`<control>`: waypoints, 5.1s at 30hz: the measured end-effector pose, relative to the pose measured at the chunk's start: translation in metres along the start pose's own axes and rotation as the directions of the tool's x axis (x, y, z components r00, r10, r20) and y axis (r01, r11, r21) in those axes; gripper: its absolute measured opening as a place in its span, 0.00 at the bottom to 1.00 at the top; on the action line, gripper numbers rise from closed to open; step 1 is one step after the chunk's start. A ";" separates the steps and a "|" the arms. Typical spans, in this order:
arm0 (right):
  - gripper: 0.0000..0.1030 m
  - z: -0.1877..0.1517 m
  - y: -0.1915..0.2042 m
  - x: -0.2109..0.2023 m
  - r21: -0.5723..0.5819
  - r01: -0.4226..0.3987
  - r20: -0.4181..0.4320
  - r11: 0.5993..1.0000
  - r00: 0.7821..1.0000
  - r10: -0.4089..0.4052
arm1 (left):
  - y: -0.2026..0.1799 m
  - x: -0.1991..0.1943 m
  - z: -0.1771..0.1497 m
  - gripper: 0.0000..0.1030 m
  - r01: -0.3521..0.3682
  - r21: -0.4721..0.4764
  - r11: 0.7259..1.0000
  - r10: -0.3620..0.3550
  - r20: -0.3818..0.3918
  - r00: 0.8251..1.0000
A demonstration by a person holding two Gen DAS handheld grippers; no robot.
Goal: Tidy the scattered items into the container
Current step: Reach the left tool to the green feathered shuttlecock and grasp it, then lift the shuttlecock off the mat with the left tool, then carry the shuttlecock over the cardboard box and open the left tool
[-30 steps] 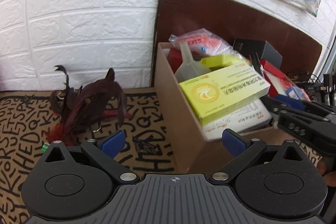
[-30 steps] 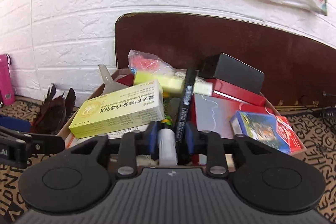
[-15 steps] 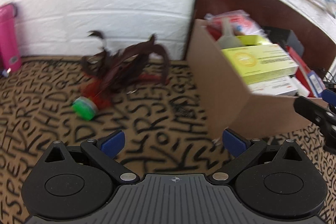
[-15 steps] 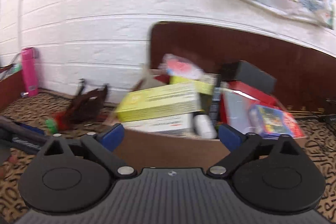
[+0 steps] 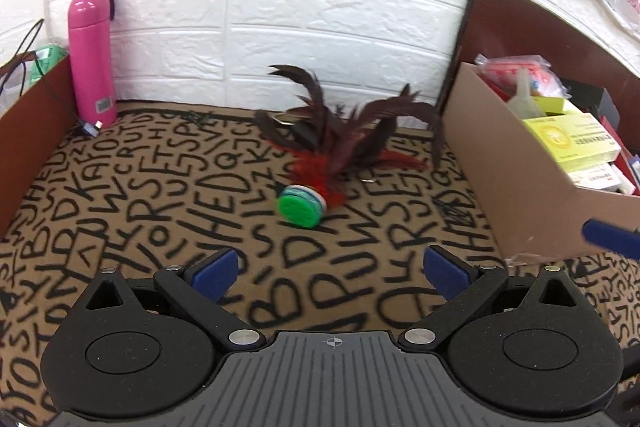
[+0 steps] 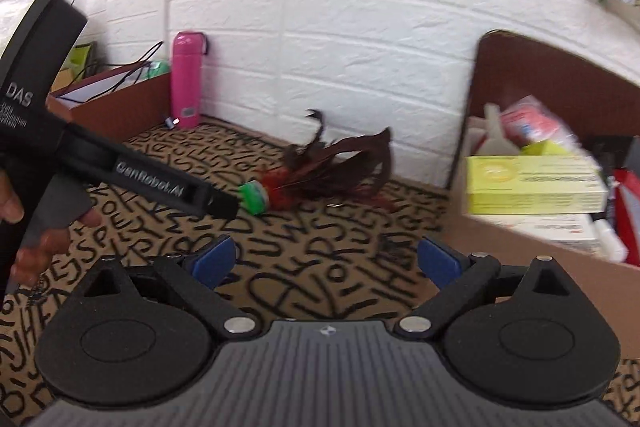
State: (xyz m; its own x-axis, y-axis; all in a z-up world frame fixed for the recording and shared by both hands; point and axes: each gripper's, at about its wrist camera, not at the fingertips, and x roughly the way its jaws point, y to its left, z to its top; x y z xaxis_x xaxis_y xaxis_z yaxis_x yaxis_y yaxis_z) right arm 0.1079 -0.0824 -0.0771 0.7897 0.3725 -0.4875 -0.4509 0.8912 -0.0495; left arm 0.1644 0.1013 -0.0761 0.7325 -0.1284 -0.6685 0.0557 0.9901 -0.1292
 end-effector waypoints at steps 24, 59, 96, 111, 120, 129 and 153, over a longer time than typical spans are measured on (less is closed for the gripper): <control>0.80 -0.005 0.008 0.126 0.089 -0.007 -0.157 0.996 0.987 0.021 | 0.030 0.136 0.042 0.53 0.056 0.128 0.990 -0.043 -0.100 0.994; 0.44 -0.037 0.082 0.031 0.036 -0.228 -0.142 0.973 0.963 0.231 | 0.037 0.000 -0.076 0.46 0.240 -0.110 0.965 -0.252 -0.109 0.962; 0.30 -0.021 0.069 0.004 0.132 -0.163 -0.063 0.978 0.983 0.172 | -0.003 -0.023 -0.031 0.13 0.309 -0.008 0.951 -0.309 -0.051 0.950; 0.29 0.017 -0.018 -0.107 0.159 0.062 0.179 0.985 0.980 -0.090 | -0.129 -0.069 0.045 0.14 0.500 0.187 0.846 -0.517 0.054 0.854; 0.19 0.028 -0.089 -0.135 0.204 0.150 0.216 0.967 0.957 -0.194 | -0.223 -0.073 0.077 0.14 0.571 0.271 0.775 -0.599 0.027 0.801; 0.17 0.045 -0.143 -0.085 0.214 0.170 0.173 0.962 0.963 -0.208 | -0.257 -0.013 0.121 0.15 0.547 0.291 0.785 -0.571 -0.002 0.821; 0.30 0.046 -0.199 0.005 0.479 -0.004 0.110 0.878 0.992 -0.056 | -0.232 0.047 0.153 0.74 0.341 0.362 0.868 -0.368 0.006 0.930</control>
State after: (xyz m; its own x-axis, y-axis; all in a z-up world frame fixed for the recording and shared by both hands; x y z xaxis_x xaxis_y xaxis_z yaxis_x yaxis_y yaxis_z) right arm 0.2202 -0.2462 -0.0295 0.8548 0.3483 -0.3847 -0.1998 0.9050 0.3756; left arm 0.2898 -0.1252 0.0345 0.6650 -0.4829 -0.5698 0.5431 0.8363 -0.0750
